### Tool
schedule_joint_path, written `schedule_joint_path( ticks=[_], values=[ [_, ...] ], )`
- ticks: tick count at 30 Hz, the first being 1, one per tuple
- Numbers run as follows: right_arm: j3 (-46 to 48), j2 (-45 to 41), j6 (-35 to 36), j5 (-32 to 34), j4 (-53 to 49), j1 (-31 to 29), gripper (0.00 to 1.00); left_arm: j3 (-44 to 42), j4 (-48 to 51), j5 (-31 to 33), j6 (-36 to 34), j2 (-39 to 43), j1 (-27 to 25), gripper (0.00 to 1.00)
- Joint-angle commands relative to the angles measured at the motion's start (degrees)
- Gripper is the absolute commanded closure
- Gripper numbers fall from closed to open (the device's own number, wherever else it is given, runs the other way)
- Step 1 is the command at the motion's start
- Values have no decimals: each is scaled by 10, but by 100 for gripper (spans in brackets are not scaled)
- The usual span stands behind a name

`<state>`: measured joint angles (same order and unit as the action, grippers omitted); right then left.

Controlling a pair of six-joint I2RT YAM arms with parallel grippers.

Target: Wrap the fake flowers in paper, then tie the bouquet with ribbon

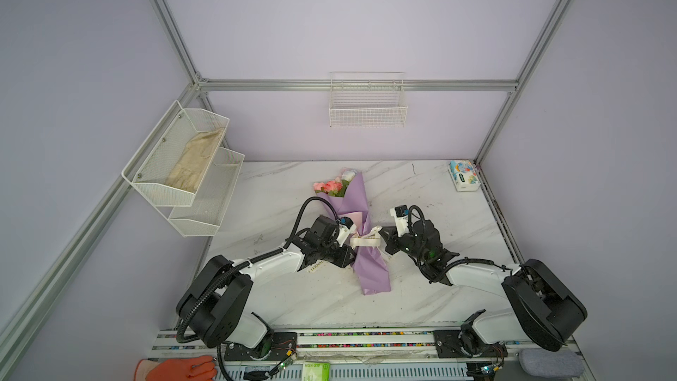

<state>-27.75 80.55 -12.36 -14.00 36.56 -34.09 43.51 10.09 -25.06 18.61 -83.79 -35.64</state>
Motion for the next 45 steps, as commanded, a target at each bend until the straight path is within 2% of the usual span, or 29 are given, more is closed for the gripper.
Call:
schedule_joint_path(
  ticks=[1, 7, 11, 17, 19, 22, 26, 28, 33, 38, 42, 45],
  values=[
    [-14, -12, -19, 25, -24, 2, 100, -21, 0, -3, -10, 38, 3, 94],
    [5, -16, -61, 48, -48, 22, 100, -19, 32, -3, -22, 58, 6, 100],
    [13, -15, -71, 40, -54, 33, 100, -11, 56, 0, -34, 59, 9, 95],
    [4, -12, -49, 0, -60, 33, 100, -4, 70, -4, -47, 55, 14, 90],
    [-4, -5, -47, -8, -67, 33, 100, 0, 74, -2, -49, 54, 15, 81],
    [-9, 1, -40, -26, -64, 33, 100, 0, 77, 3, -51, 56, 14, 79],
    [-14, 8, -41, -25, -69, 33, 100, 1, 93, 10, -57, 60, 17, 83],
    [-14, 11, -44, -22, -70, 33, 100, 3, 104, 16, -60, 62, 18, 75],
    [-14, 14, -45, -26, -70, 33, 100, 3, 123, 20, -81, 74, 24, 69],
    [-19, 15, -44, -31, -71, 33, 100, 4, 124, -9, -97, 78, 27, 64],
    [-23, 18, -45, -34, -70, 33, 100, 4, 118, -21, -101, 79, 29, 63],
    [-23, 19, -46, -36, -70, 33, 100, 11, 138, -6, -115, 67, 30, 67]
  ],
)
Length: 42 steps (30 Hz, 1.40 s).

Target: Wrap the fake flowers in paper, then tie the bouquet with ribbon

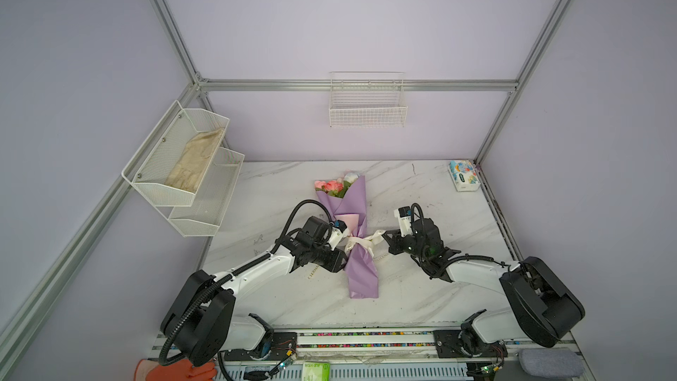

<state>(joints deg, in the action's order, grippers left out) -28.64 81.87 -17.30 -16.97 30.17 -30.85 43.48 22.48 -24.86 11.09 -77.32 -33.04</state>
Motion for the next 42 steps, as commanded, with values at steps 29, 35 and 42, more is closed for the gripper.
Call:
schedule_joint_path(
  ticks=[29, 35, 42],
  values=[
    [-19, 3, 3, -7, -19, 0, 100, 29, 36, 48, -88, 22, 13, 61],
    [-21, 2, 4, -6, -24, 1, 100, 42, 13, 16, -101, -6, 13, 61],
    [-23, 3, 5, -4, -26, 1, 100, 54, 16, 9, -119, -18, 13, 80]
  ],
)
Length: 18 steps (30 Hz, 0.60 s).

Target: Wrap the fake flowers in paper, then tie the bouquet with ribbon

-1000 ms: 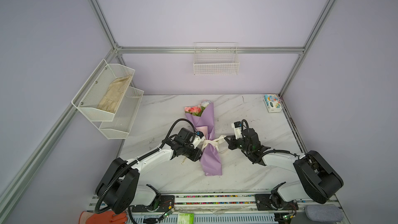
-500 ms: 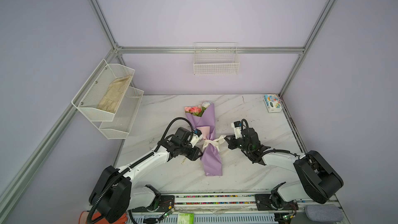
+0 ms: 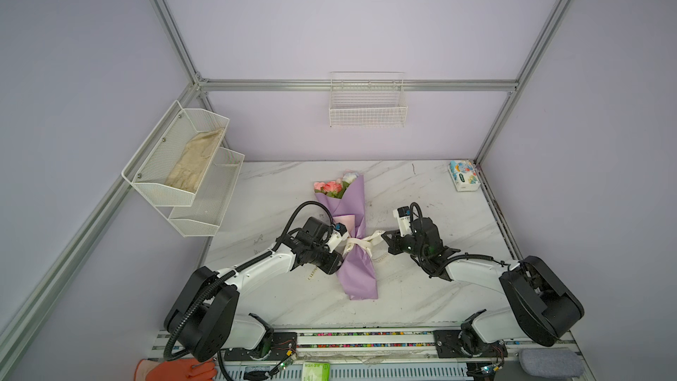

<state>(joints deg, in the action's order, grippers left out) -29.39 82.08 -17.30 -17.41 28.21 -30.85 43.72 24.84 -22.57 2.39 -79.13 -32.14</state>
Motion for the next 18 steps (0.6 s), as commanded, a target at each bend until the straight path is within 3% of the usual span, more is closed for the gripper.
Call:
schedule_joint_path(
  ticks=[1, 4, 10, 18],
  values=[
    [-16, 0, 6, 0, -6, 1, 100, 55, 0, -12, -34, 0, 4, 85],
    [-17, 2, 5, 0, -8, 1, 100, 66, 26, -10, -40, 4, 5, 91],
    [-21, 5, 8, -1, -10, 1, 100, 86, 43, -7, -35, 29, 5, 81],
    [-24, 7, 6, -1, -14, 1, 100, 99, 49, 2, -36, 24, 6, 83]
  ],
)
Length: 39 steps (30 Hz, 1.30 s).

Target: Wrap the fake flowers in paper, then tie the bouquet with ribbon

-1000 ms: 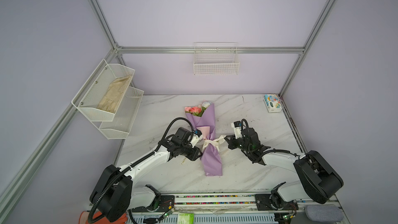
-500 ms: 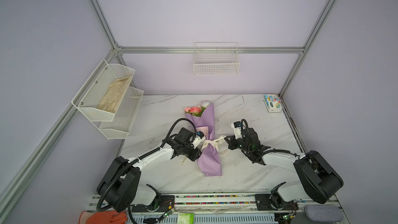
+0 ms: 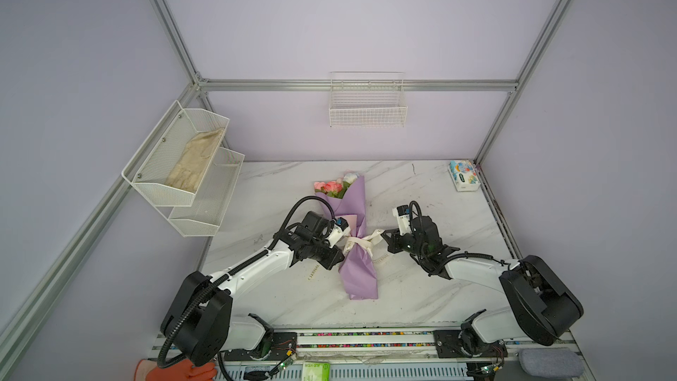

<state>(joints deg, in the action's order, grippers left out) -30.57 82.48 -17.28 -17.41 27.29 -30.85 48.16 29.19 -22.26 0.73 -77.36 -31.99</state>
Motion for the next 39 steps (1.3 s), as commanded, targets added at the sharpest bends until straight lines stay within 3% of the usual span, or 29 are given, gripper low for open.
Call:
schedule_joint_path(
  ticks=[1, 2, 10, 18, 28, 39],
  values=[
    [-12, 3, 6, -1, -6, 1, 100, 57, 6, 2, -18, 5, 4, 78],
    [-12, 1, 7, 0, -7, 1, 100, 58, 5, 4, -17, 5, 4, 75],
    [-10, -3, 5, 1, -11, 1, 100, 57, -33, -4, -18, -6, 6, 77],
    [-13, -2, 4, 4, -14, 1, 100, 68, -22, -6, -23, -11, 13, 100],
    [-8, -4, -3, 24, -22, 0, 100, 74, 19, 15, -25, 14, 22, 100],
    [3, -2, -59, 45, -69, 0, 100, 56, 48, 22, -9, 19, 35, 100]
  ],
)
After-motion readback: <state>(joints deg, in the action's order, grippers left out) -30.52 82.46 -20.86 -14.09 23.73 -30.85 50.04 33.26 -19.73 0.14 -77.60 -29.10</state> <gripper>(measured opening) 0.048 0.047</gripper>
